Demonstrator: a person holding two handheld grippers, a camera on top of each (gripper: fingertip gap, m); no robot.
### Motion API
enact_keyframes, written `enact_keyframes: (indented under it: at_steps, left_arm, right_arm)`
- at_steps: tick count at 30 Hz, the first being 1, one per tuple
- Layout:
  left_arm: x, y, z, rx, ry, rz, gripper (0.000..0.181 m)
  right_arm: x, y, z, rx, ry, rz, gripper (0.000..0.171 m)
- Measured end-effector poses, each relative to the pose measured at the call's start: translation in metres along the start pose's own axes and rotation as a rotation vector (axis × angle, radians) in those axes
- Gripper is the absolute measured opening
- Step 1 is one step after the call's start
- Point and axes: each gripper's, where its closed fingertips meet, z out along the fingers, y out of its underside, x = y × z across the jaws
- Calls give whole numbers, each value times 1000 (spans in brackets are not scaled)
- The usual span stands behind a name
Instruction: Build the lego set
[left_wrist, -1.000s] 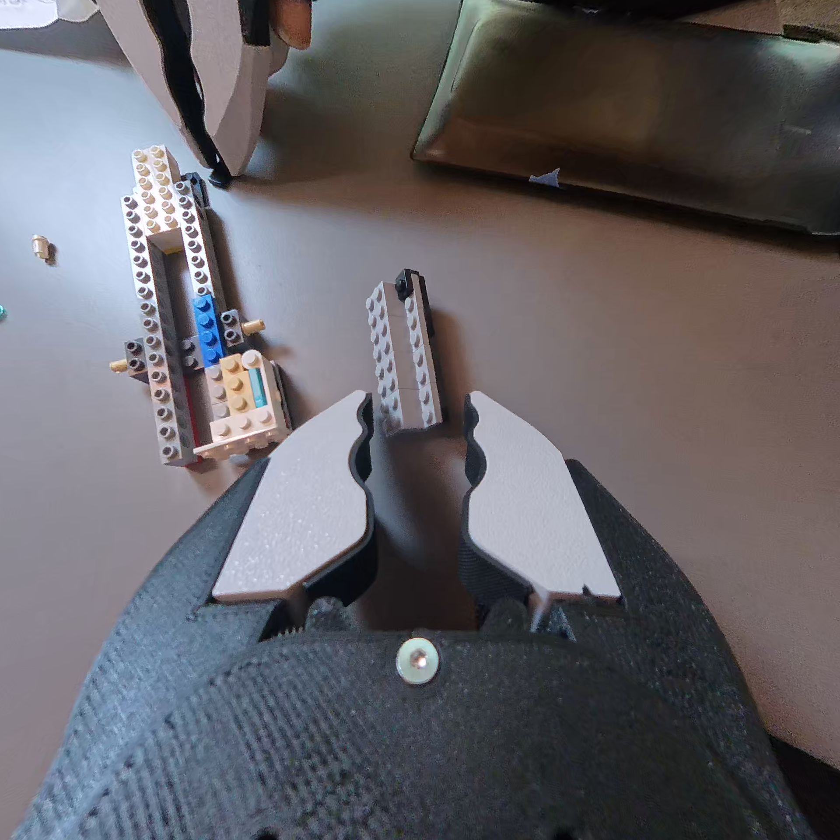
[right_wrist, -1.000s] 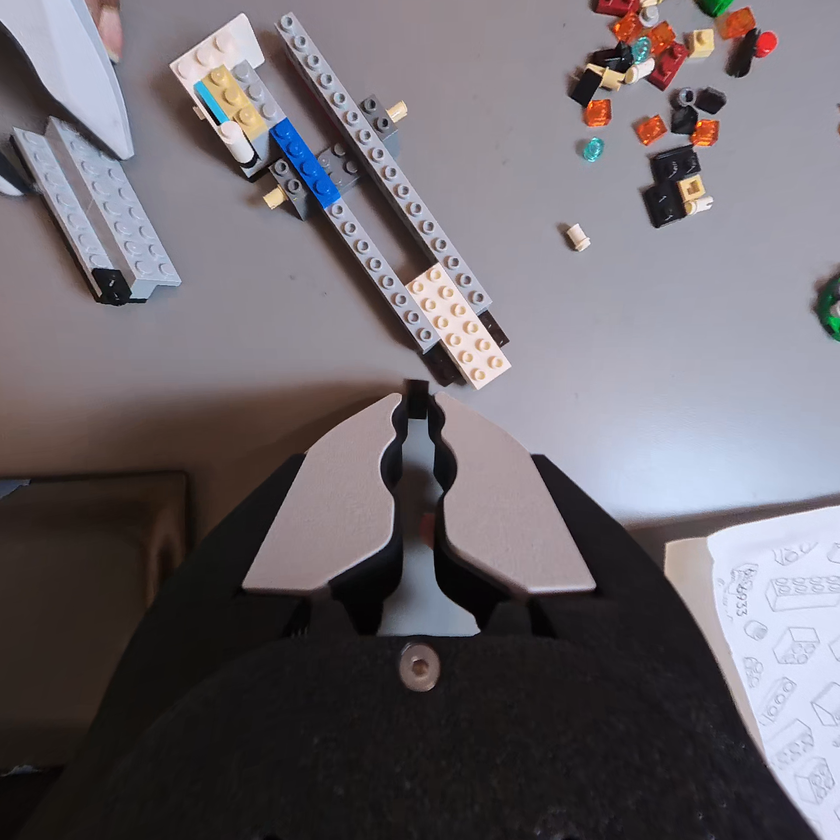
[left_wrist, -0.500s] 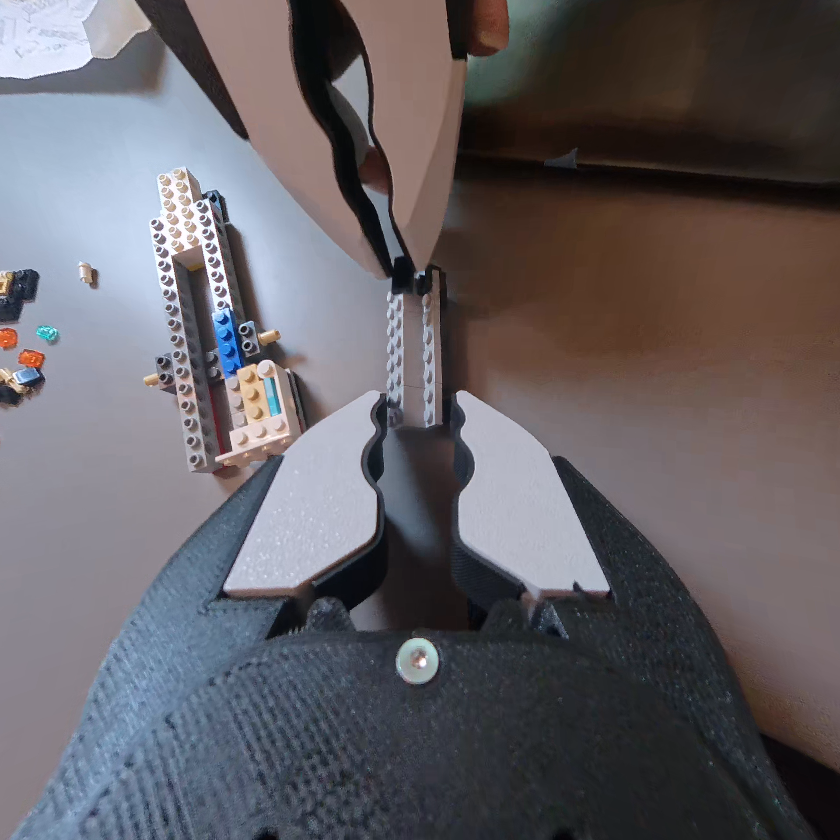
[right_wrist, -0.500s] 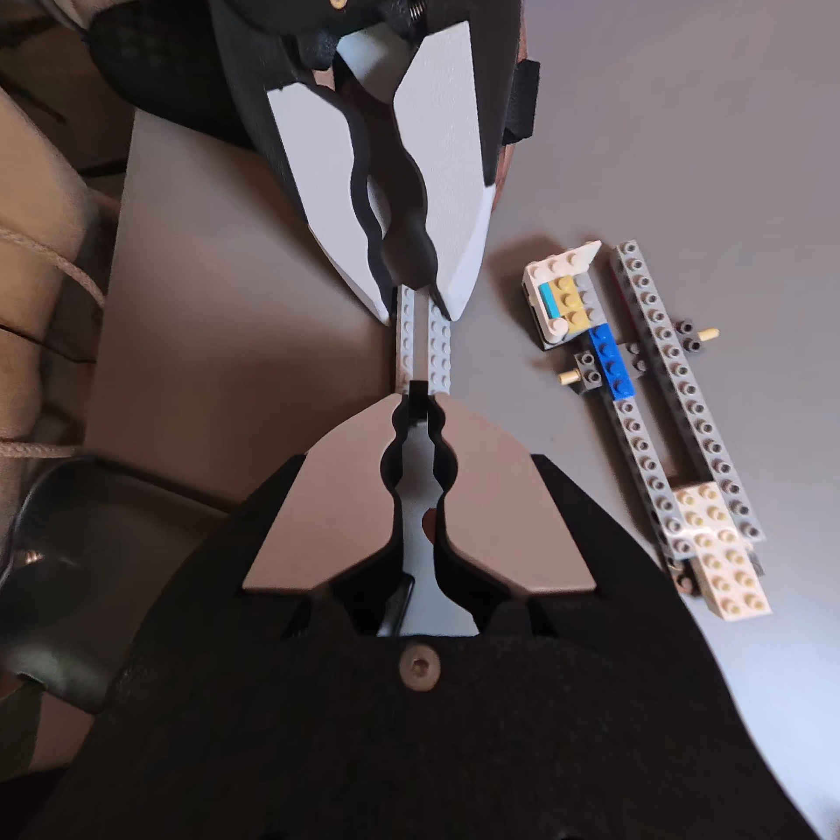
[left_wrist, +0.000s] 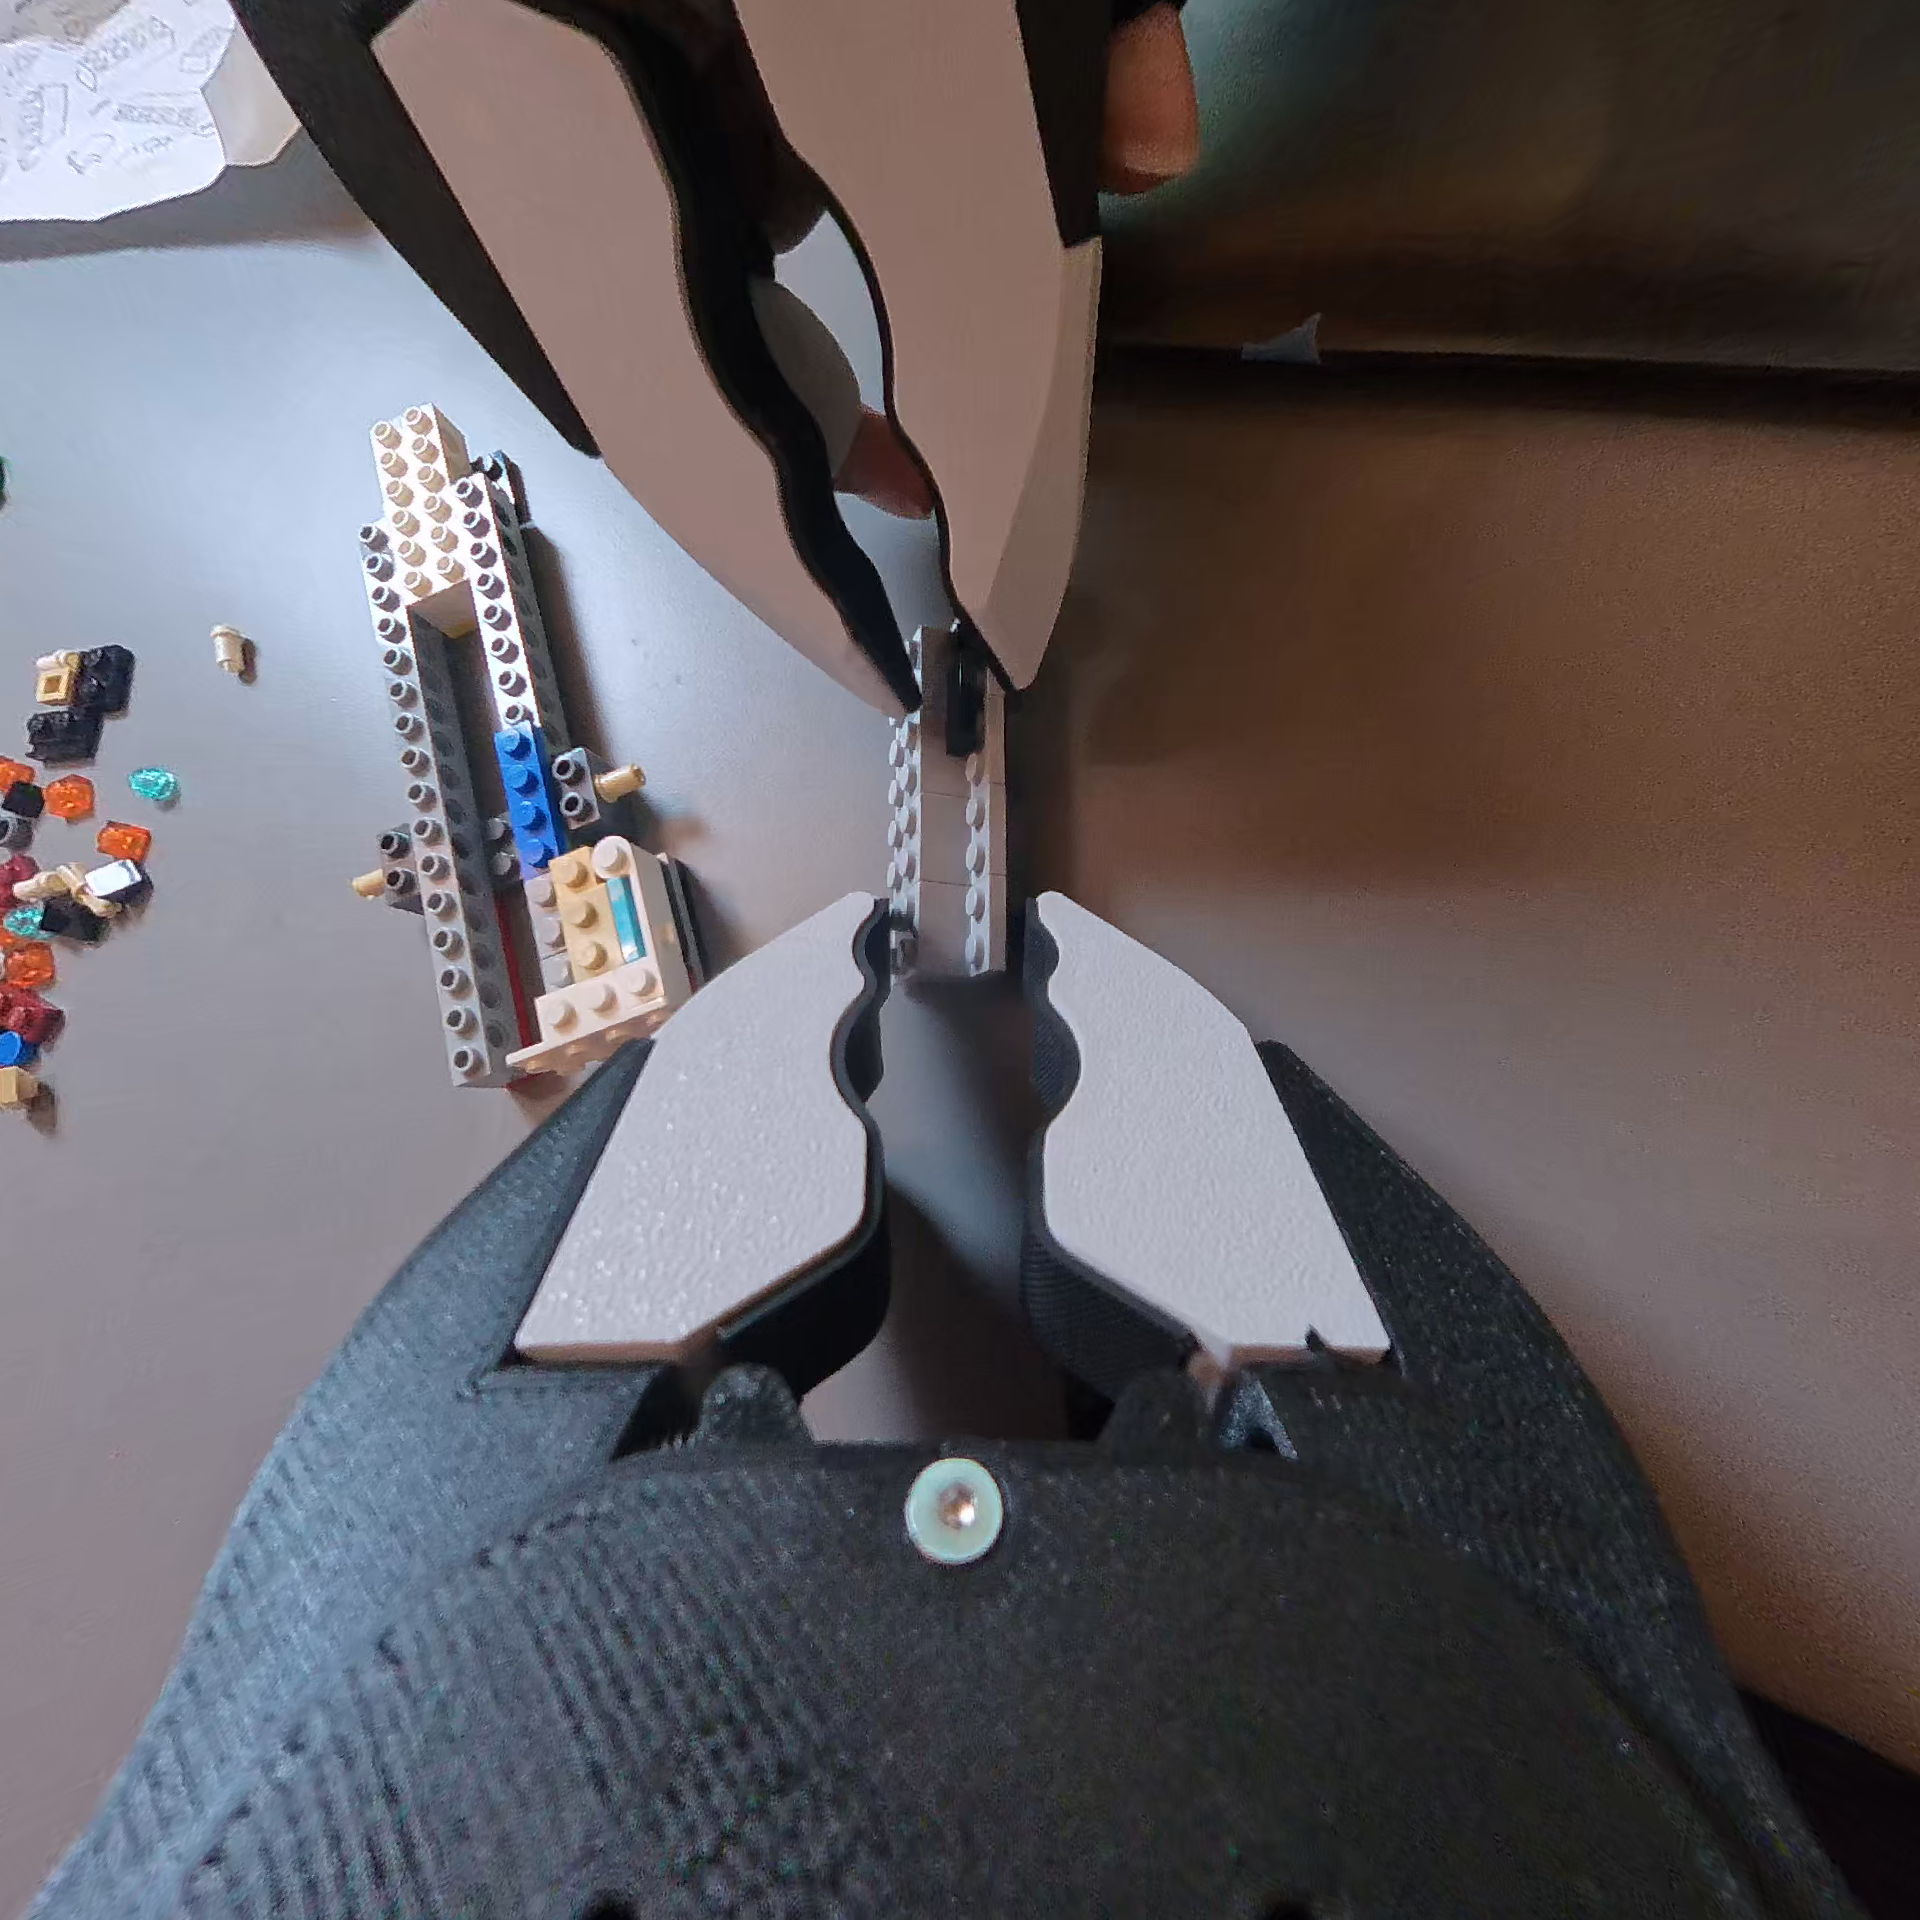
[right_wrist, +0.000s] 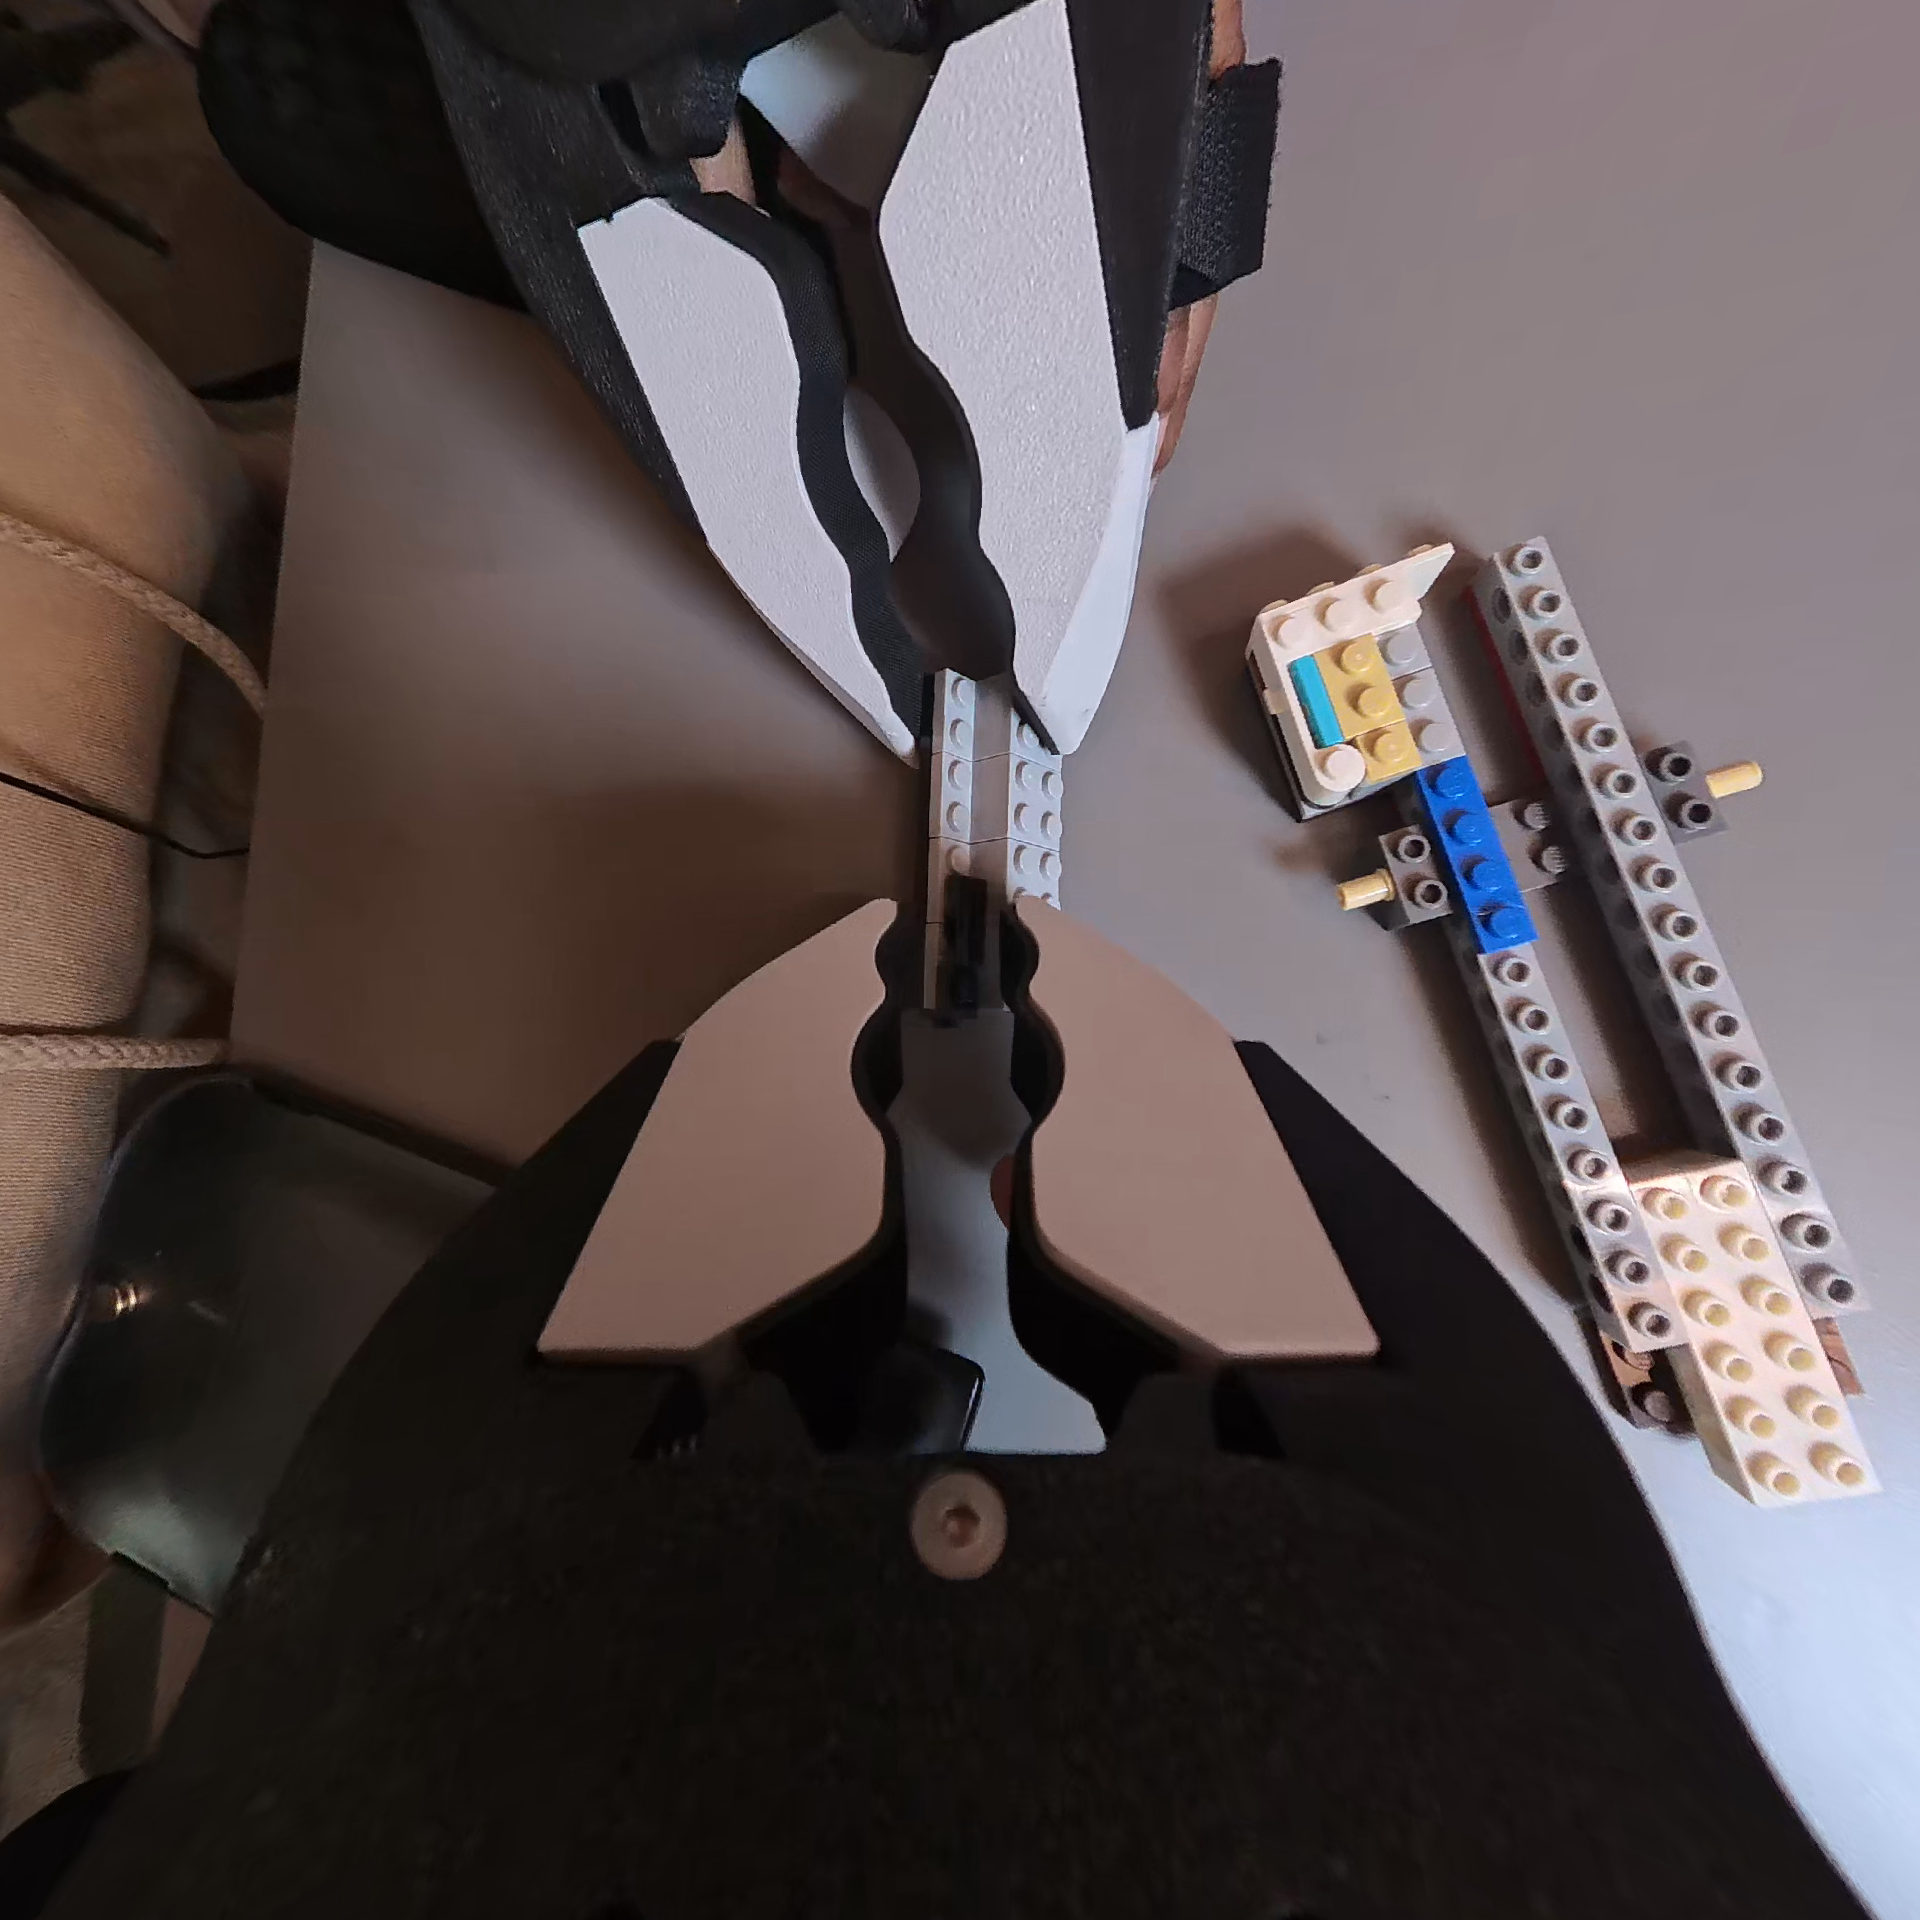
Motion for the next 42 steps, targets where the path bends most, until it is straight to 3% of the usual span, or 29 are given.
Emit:
enact_keyframes:
  at_steps: [4, 12, 25, 39, 42]
  left_arm:
    - [0, 0, 0, 0, -4, -1, 24]
    - [-5, 1, 0, -8, -24, -34, 24]
    - [-6, 2, 0, -15, -18, -90, 24]
    - [-5, -3, 2, 18, -46, -12, 34]
    - [-9, -6, 6, 21, -95, 21, 21]
  right_arm:
    - [-5, -6, -7, 40, 29, -60, 20]
    - [-1, -2, -1, 7, 297, -283, 20]
    - [10, 3, 7, -71, 427, -387, 12]
    - [12, 0, 6, -23, 387, -310, 11]
    - [8, -2, 6, 18, 332, -272, 11]
